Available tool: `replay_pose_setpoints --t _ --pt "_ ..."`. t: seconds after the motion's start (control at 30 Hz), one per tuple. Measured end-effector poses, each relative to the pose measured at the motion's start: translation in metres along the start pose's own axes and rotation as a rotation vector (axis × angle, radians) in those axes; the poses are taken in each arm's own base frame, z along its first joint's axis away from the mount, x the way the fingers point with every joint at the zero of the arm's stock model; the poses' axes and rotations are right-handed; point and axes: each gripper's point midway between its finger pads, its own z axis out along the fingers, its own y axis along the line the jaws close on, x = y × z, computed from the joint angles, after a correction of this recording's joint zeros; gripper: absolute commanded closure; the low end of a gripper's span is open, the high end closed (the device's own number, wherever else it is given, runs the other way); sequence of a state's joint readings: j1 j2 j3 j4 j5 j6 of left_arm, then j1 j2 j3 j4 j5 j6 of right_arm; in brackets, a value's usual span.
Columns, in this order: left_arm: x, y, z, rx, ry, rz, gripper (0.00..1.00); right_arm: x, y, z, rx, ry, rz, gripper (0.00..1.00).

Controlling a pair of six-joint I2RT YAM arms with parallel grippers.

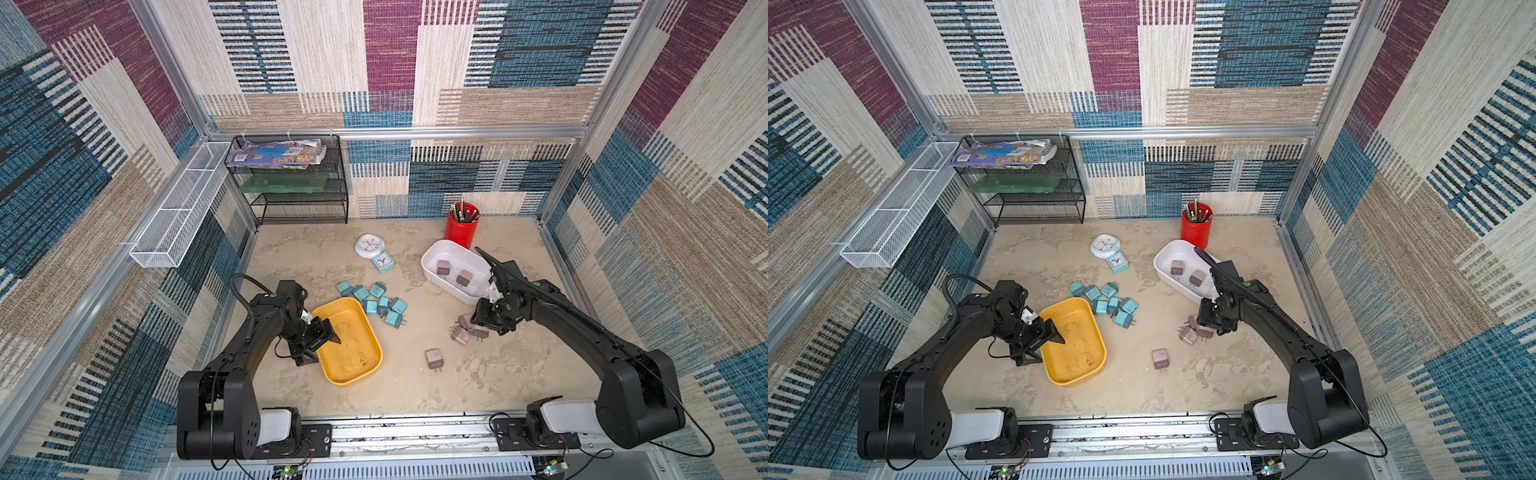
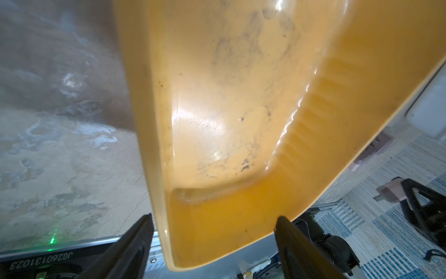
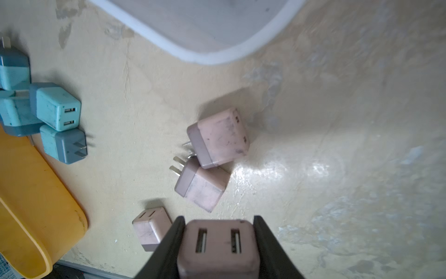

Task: Place the plugs by color into the storage box
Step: Pick up the plug from the center of the board, then place the plug in the storage box.

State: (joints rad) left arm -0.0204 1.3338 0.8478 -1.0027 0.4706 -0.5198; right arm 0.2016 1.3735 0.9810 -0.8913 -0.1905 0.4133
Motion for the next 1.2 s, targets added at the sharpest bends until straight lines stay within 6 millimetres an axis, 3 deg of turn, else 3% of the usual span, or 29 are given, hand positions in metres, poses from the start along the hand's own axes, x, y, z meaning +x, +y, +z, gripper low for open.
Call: replay_pose_setpoints --t 0.07,0.23,0.33,0.43,0.6,0.8,1.03,1.2 --pt "0.000 0.000 0.001 0.004 -0.001 0.001 0.18 -0.024 -0.008 -0.008 0.017 -0.026 0.020 0.60" --pt "-0.002 0.000 0.003 0.009 -0.007 0.004 0.18 -0.106 -0.017 -0.022 0.059 -0.099 0.031 0.60" --pt "-0.003 -0.001 0.002 0.011 -0.012 0.006 0.18 -0.144 -0.014 -0.012 0.080 -0.099 0.003 0.60" --pt "-0.003 -0.002 0.001 0.015 -0.020 0.011 0.18 -0.169 -0.009 0.005 0.106 -0.078 -0.031 0.60" --pt "-0.003 -0.002 0.000 0.016 -0.024 0.013 0.18 -0.181 0.002 0.037 0.153 -0.019 -0.098 0.59" --pt "-0.005 -0.004 -0.001 0.016 -0.026 0.013 0.18 -0.167 0.004 0.069 0.204 0.065 -0.156 0.52" --pt "-0.006 -0.003 0.000 0.010 -0.019 0.008 0.18 -0.169 -0.008 0.071 0.223 0.075 -0.186 0.10" --pt "-0.006 -0.002 0.001 0.006 -0.018 0.007 0.18 -0.170 0.002 0.067 0.117 0.078 -0.247 0.04"
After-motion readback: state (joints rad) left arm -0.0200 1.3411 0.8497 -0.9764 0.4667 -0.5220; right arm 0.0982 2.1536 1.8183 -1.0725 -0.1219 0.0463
